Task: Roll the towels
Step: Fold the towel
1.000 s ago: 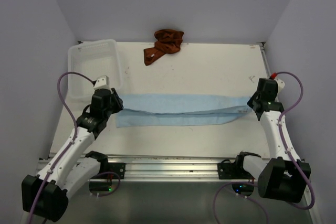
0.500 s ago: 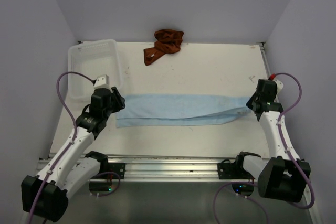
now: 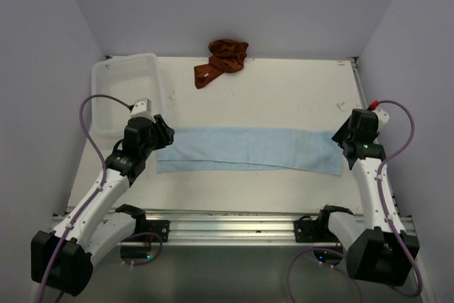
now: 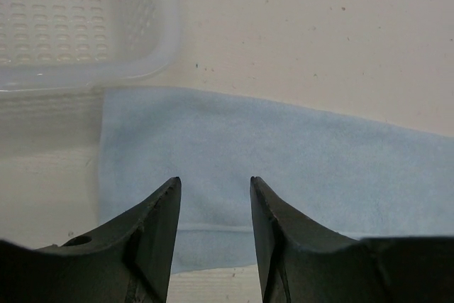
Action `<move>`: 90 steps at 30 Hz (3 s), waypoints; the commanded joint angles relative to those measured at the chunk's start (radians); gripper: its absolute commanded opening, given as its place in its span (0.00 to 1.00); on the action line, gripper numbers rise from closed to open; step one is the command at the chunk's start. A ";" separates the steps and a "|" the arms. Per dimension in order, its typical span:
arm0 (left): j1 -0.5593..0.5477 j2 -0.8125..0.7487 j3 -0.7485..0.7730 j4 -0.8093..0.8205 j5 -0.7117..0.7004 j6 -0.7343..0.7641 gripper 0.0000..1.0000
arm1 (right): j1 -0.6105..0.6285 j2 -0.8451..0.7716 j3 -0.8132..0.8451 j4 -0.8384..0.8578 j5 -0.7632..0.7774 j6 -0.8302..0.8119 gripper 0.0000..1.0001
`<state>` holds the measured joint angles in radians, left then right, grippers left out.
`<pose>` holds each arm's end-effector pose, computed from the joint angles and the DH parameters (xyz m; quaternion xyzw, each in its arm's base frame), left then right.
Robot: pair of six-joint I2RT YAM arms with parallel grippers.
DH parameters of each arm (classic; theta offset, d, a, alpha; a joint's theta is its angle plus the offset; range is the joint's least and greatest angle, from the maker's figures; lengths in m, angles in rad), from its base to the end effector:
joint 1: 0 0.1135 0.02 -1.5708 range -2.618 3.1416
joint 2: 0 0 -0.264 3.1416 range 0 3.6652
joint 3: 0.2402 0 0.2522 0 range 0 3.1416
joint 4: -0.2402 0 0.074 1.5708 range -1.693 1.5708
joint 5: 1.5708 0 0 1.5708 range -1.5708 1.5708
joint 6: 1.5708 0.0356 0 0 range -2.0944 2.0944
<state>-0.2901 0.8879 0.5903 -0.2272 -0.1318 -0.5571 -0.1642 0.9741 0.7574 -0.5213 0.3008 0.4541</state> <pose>0.1928 -0.0527 0.2491 -0.1477 0.8524 -0.1529 0.4778 0.1992 -0.0437 0.2651 0.3328 0.8429 -0.0778 0.4155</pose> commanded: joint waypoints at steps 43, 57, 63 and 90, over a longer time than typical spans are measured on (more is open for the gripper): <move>-0.021 0.267 0.327 0.035 0.247 0.243 0.61 | -0.052 0.564 0.184 0.270 -0.161 -0.160 0.65; -0.034 0.318 0.336 0.014 0.192 0.279 0.61 | -0.052 0.701 0.462 0.080 -0.235 -0.080 0.19; -0.053 0.315 0.338 0.002 0.164 0.296 0.62 | -0.052 0.790 0.604 -0.068 -0.218 -0.035 0.20; -0.098 0.312 0.322 0.000 0.146 0.309 0.64 | -0.112 0.675 0.319 0.167 -0.189 -0.173 0.59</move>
<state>-0.3828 1.2045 0.9161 -0.2276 0.0216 -0.2684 -0.2749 1.6436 1.0725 -0.4248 0.1074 0.3264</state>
